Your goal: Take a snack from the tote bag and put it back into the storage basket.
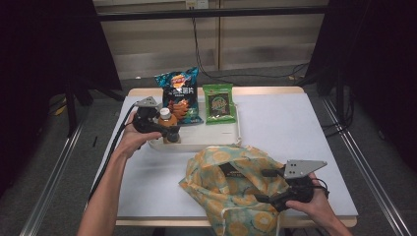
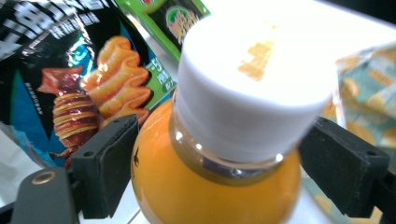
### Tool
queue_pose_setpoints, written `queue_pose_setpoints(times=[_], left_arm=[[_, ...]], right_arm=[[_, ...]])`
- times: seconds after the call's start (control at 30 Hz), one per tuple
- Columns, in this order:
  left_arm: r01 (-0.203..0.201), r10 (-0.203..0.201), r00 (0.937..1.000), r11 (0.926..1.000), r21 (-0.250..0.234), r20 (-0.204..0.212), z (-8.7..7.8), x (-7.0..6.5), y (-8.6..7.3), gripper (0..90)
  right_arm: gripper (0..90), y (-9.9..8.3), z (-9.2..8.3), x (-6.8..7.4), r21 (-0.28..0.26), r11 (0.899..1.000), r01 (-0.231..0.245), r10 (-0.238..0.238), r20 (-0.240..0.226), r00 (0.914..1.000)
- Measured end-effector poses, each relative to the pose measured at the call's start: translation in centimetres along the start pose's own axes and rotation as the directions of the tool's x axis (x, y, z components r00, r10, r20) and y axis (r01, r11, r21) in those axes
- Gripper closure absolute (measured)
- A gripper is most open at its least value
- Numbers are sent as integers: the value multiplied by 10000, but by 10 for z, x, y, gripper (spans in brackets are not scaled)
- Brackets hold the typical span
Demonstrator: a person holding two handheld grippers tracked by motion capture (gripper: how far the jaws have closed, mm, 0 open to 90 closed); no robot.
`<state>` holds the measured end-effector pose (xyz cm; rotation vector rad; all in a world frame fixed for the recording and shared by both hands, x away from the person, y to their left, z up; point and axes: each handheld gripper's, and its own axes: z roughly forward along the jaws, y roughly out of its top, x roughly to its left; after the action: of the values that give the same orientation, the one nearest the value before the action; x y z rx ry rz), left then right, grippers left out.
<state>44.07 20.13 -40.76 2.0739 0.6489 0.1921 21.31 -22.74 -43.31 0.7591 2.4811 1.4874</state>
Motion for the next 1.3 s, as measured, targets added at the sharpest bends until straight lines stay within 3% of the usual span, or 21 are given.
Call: queue_pose_setpoints(times=[0.07,0.17,0.23,0.3,0.33,0.4,0.43,0.53,0.57,0.6,0.67,0.7,0.73,0.77,0.8,0.83,0.9,0.97,1.0,1.13,1.3], left_arm=[[122,-124,9993,9999,-59,-344,-2,-2,-2,140],[453,-489,9964,9975,-537,-688,-6,-9,-3,159],[602,-686,9919,9950,-799,-1070,-9,-15,-4,167],[865,-1025,9828,9904,-1077,-1539,-10,-18,-6,170],[887,-1062,9814,9896,-1133,-1599,-11,-19,-7,169],[1208,-1461,9689,9836,-1340,-1995,-10,-22,-9,173],[1241,-1497,9702,9823,-1403,-1903,-9,-23,-10,173],[1198,-1504,9608,9828,-1404,-2328,-7,-27,-11,170],[1167,-1500,9548,9832,-1404,-2567,-7,-28,-11,170],[1297,-1687,9491,9789,-1578,-2660,-6,-29,-11,171],[1351,-1766,9457,9771,-1642,-2730,-4,-30,-11,171],[1403,-1849,9410,9753,-1705,-2836,-3,-32,-11,171],[1382,-1815,9436,9759,-1687,-2770,-2,-33,-11,172],[1363,-1793,9421,9768,-1652,-2833,-1,-34,-11,172],[1392,-1866,9352,9752,-1721,-3010,0,-37,-11,172],[1377,-1860,9345,9751,-1738,-3033,1,-38,-11,172],[1532,-2123,9157,9694,-1920,-3412,3,-40,-11,173],[1616,-2253,9106,9657,-2031,-3464,3,-39,-10,173],[1684,-2370,8992,9633,-2090,-3679,2,-39,-10,173],[1913,-2616,8884,9579,-2140,-3771,4,-39,-10,165],[2030,-2724,8831,9559,-2124,-3819,7,-39,-9,173]], right_arm=[[185,0,0,0,-8,10000,-24,24,0,10000],[185,0,1,0,9,10000,19,-19,4,10000],[185,0,1,1,-7,10000,13,-13,-30,10000],[185,1,1,1,-9,10000,8,-8,-44,10000],[185,1,1,1,-22,10000,2,-2,-37,10000],[185,1,1,1,-11,10000,21,-21,-33,10000],[185,1,1,1,-11,10000,34,-34,-33,10000],[185,1,1,1,-10,10000,24,-24,-49,10000],[185,1,1,0,-5,10000,22,-22,-44,10000],[185,1,1,1,10,10000,20,-20,-48,10000],[185,1,1,1,26,10000,29,-28,-51,10000],[185,1,1,1,18,10000,25,-25,-48,10000],[186,1,1,1,9,10000,26,-26,-45,10000],[186,1,1,1,4,10000,33,-33,-31,10000],[186,0,1,1,3,10000,26,-26,-32,10000],[186,0,1,1,5,10000,27,-27,-26,10000],[186,0,1,1,15,10000,37,-37,-46,10000],[186,0,1,1,3,10000,27,-27,-46,10000],[186,0,0,1,-8,10000,44,-44,-47,10000],[186,0,0,0,-14,10000,33,-33,-23,10000],[184,0,0,1,-3,10000,41,-41,-28,10000]])
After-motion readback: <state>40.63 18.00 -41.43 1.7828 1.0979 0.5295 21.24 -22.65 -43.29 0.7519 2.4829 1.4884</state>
